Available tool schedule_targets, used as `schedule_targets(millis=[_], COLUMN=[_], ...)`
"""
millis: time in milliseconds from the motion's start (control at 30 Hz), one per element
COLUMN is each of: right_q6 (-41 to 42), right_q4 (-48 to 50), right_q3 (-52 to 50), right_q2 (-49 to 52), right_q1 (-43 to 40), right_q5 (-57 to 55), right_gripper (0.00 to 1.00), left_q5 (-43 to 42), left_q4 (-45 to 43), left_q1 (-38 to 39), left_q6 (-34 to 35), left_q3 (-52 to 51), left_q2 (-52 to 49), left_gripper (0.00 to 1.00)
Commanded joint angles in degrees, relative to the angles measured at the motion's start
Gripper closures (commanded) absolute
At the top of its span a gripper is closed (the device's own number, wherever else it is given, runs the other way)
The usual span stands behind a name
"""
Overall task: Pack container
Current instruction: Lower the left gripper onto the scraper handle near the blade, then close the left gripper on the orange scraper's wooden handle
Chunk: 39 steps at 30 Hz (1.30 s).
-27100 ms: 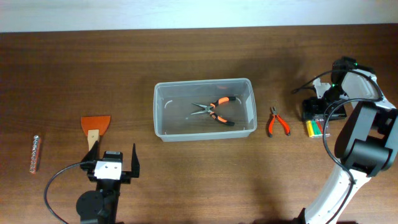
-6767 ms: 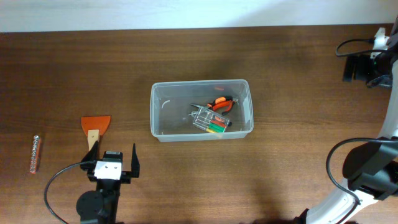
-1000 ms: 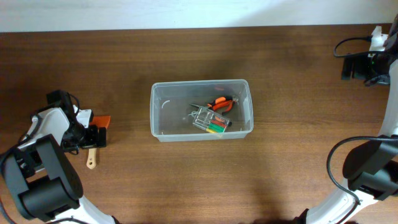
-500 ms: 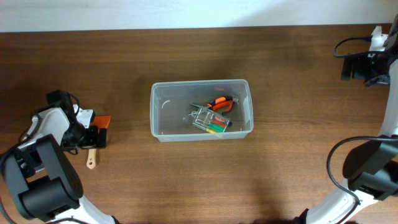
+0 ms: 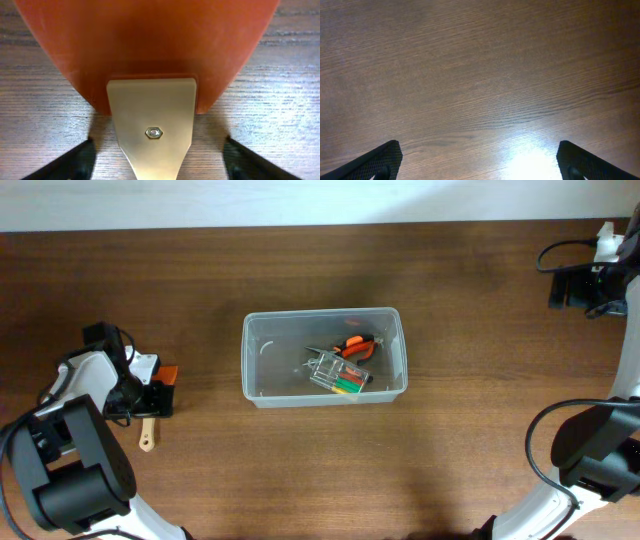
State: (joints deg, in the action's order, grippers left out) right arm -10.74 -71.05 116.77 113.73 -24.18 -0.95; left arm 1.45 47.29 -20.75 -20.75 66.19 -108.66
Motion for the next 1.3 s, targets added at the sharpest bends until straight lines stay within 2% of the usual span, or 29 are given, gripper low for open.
schedule_targets(millis=[0,133,367,767,900,1067,1267], right_q6=[-0.2,-0.2,-0.2,-0.2,-0.2,-0.2,-0.2], right_q4=[0.2,0.2,0.2,0.2,0.2,0.2,0.2], right_q3=[-0.3,-0.3,-0.3,-0.3,-0.3,-0.3,-0.3], right_q2=[0.2,0.2,0.2,0.2,0.2,0.2,0.2], right_q1=[0.2,0.2,0.2,0.2,0.2,0.2,0.2], right_q5=[0.3,0.3,0.3,0.3,0.3,0.3,0.3], right_gripper=[0.01,0.01,0.01,0.01,0.01,0.01,0.01], left_q5=[-0.5,-0.2,0.0,4.0,4.0,3.9,3.9], left_q4=[-0.1,-0.1,0.2,2.9,2.9,2.9,3.0], left_q1=[0.0,0.0,0.0,0.0,0.0,0.0,0.0], left_q6=[-0.3,-0.1,-0.1,1.2,1.8,1.8,1.8], left_q3=[-0.8,-0.8,-0.8,-0.8,-0.8,-0.8,-0.8], left_q2=[-0.4,-0.4,-0.4,-0.4,-0.4,-0.4,-0.4], left_gripper=[0.21,0.23,0.51,0.52,0.64,0.66,0.81])
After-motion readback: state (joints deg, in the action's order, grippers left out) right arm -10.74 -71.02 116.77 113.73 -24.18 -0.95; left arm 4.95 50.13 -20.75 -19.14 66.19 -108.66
